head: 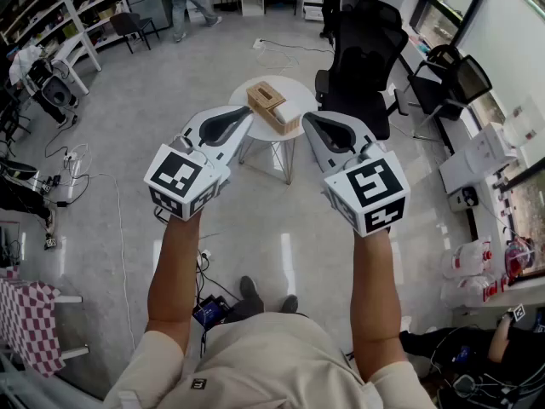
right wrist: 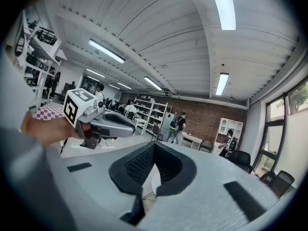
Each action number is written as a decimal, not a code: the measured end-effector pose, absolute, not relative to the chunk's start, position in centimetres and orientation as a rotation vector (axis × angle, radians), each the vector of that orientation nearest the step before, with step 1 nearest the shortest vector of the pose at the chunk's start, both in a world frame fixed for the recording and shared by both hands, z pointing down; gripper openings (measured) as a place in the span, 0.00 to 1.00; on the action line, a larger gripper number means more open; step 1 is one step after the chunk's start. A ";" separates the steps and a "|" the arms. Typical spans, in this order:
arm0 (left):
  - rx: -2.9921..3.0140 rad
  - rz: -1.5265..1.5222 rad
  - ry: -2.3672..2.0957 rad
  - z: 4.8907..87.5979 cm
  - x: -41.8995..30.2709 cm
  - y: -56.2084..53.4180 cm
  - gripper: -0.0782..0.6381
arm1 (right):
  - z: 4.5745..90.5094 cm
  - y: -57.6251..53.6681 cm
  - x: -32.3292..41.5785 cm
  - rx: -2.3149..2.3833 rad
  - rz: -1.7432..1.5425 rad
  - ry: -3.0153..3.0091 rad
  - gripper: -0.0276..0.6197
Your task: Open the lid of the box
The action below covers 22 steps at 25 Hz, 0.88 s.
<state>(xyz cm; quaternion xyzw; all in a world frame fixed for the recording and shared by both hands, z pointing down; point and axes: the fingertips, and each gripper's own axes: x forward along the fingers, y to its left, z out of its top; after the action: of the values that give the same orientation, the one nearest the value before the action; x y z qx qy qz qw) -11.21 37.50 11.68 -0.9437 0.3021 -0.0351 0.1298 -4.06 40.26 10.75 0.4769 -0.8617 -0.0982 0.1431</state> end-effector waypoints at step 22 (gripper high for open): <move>-2.778 -0.093 0.866 12.9 -15.3 30.3 0.14 | 12.1 33.1 -7.7 1.418 -0.240 -2.485 0.03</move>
<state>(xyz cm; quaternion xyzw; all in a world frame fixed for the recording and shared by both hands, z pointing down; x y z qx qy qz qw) -15.32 30.26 12.86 -0.9479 0.2955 -0.0319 0.1147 -7.72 33.09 12.14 0.4892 -0.8577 -0.0829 0.1347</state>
